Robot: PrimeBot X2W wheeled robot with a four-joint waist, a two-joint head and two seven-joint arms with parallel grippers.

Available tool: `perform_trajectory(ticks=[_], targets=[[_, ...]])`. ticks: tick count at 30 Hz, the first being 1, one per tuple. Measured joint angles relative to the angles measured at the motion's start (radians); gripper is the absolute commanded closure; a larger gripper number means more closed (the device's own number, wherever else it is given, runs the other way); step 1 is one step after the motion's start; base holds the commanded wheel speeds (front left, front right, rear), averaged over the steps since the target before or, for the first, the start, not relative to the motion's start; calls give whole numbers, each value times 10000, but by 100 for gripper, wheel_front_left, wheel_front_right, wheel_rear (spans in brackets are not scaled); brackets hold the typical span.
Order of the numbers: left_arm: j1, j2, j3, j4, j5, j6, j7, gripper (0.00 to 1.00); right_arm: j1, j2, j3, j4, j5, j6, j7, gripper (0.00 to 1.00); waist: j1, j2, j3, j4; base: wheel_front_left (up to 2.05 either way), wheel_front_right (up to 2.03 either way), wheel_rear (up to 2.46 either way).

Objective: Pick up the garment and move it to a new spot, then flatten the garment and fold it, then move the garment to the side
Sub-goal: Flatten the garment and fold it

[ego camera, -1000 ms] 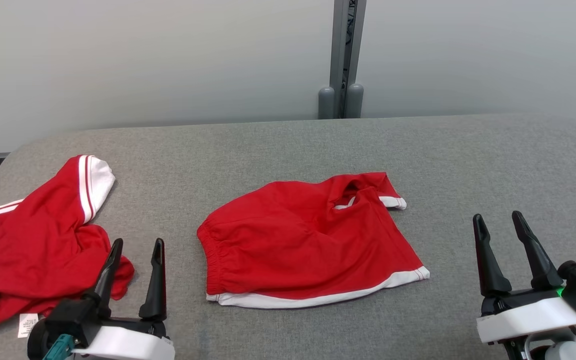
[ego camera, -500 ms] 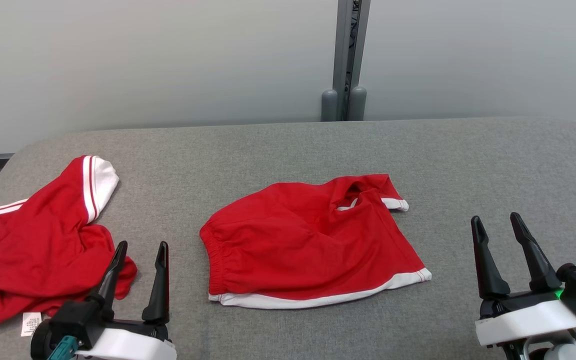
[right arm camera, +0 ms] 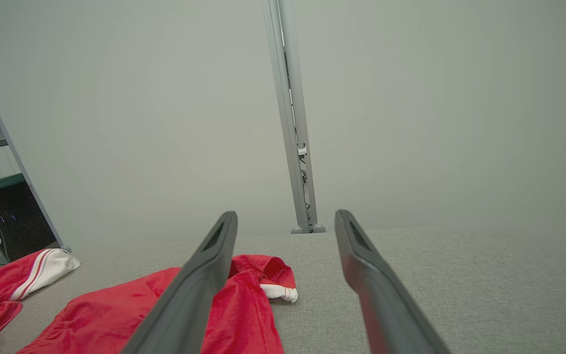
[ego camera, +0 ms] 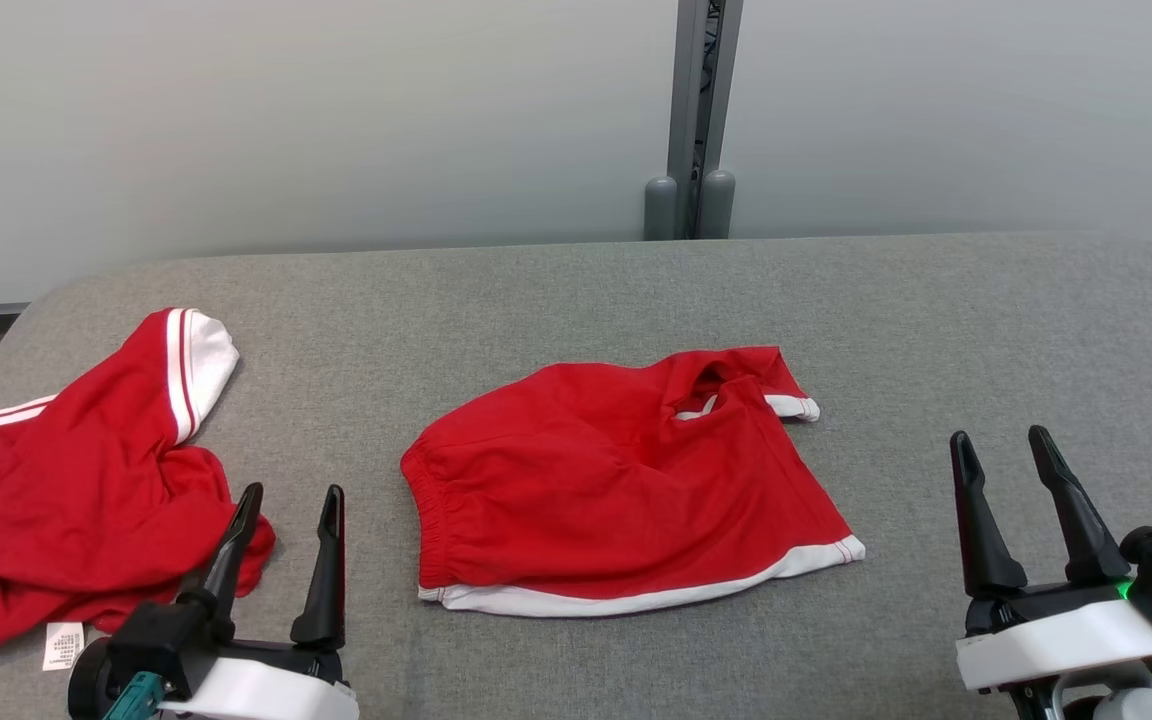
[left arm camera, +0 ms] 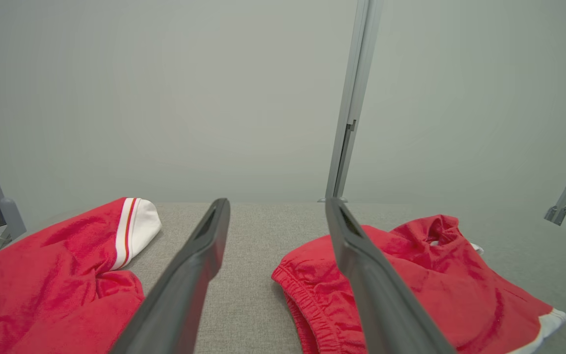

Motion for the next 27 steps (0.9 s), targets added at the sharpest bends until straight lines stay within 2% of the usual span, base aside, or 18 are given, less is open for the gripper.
perform_trajectory(ticks=[16,20,23,27], targets=[[-9,-56,82,81,42,-132,0,0,-28,-50,-130,88,105,0,0,0,0,0,-15,44,0,0,0],[-13,-56,-161,554,-182,-268,6,0,-32,-146,-48,303,238,0,-2,0,0,0,-21,44,0,0,0],[-29,58,-522,848,-343,-355,385,0,-40,-428,263,756,472,0,4,0,0,0,5,39,0,0,0],[-273,339,-924,947,-560,-393,1089,0,-283,-780,721,1478,863,0,754,0,0,0,175,36,0,0,0]])
